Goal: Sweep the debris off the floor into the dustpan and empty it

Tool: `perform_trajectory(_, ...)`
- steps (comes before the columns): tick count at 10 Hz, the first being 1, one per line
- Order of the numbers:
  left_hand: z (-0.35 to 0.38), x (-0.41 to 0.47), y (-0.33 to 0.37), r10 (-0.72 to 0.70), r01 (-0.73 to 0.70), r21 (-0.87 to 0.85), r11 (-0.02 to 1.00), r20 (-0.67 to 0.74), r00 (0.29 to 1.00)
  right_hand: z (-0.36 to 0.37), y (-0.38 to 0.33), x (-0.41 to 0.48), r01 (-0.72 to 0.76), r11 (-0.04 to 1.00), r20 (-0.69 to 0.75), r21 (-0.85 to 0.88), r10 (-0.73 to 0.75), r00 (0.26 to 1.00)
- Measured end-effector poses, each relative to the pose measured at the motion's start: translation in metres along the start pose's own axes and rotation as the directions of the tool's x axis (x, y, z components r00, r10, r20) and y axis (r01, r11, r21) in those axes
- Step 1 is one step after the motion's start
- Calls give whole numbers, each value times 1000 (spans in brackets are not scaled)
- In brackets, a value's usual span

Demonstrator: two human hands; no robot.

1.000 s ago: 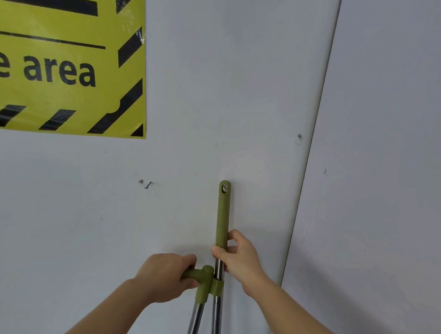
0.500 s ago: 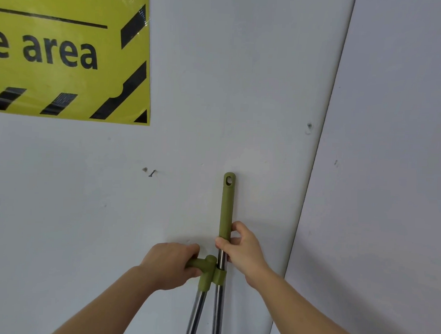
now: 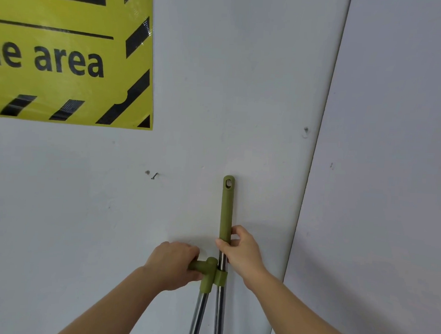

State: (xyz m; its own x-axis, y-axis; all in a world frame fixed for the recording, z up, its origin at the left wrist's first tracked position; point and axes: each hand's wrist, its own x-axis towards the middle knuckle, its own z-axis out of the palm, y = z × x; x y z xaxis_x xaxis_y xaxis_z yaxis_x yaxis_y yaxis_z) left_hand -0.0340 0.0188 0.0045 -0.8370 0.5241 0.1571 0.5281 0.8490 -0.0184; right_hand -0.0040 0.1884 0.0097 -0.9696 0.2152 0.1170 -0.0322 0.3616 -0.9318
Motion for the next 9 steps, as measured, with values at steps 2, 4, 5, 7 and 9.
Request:
perform_trajectory(2, -27, 0, 9, -44, 33, -187, 982, -54, 998, -1, -6, -5, -35, 998, -16, -48, 34, 999)
perform_trajectory(4, -63, 0, 21, -129, 13, -463, 886, -219, 967, 0, -15, -9, -82, 996, -26, -38, 81, 996)
perform_trajectory(5, -80, -4, 25, -224, 23, -621, 783, -247, 943, 0, -25, -14, -104, 993, -22, -54, 103, 994)
perform_trajectory(7, -106, -11, 34, -332, -21, -801, 598, -272, 903, -2, -43, -20, -110, 993, -19, -34, 109, 994)
perform_trajectory(9, -125, -13, 39, -472, -44, -929, 368, -227, 852, -8, -67, -32, -76, 997, -48, -4, 75, 996)
